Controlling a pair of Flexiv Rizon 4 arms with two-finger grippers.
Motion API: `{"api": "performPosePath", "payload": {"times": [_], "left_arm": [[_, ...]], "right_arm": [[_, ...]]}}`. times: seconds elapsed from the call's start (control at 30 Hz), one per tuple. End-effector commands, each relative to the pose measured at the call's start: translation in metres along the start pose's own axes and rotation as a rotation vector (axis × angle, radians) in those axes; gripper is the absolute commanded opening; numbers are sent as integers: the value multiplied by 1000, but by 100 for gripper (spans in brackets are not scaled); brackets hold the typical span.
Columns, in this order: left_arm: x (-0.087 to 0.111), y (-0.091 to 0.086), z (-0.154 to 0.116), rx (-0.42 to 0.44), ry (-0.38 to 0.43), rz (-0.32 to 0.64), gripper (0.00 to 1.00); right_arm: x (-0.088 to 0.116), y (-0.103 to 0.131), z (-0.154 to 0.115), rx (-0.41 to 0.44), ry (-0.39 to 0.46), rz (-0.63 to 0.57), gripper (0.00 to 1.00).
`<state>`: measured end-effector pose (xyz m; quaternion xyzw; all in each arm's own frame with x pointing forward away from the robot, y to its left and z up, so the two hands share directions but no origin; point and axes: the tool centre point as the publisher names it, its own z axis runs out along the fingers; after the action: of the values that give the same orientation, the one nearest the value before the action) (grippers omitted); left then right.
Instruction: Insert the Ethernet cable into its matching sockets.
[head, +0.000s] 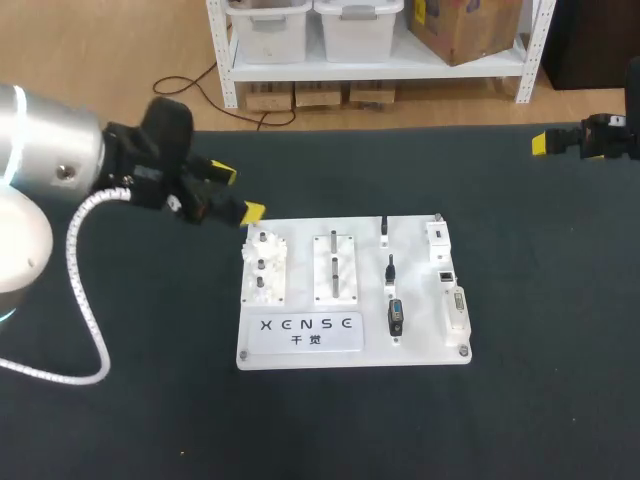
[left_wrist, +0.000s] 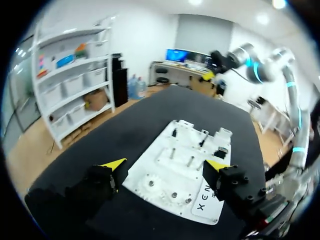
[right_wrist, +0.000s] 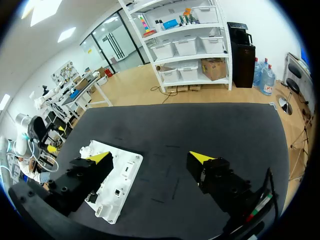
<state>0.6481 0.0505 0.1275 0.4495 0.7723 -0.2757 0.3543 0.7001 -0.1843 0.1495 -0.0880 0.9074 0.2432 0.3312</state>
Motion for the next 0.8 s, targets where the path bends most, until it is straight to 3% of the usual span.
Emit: {"api": "performPosePath", "payload": {"times": [0.03, 0.33, 0.8], "left_arm": [[4, -5, 12, 386, -195, 462, 100], [14, -28, 30, 438, -164, 545, 100], [32, -48, 42, 328, -72, 487, 100]], "right_arm": [[0, 0, 0, -1, 1, 0, 100], [0, 0, 0, -1, 1, 0, 100], [0, 0, 0, -1, 1, 0, 100]]}}
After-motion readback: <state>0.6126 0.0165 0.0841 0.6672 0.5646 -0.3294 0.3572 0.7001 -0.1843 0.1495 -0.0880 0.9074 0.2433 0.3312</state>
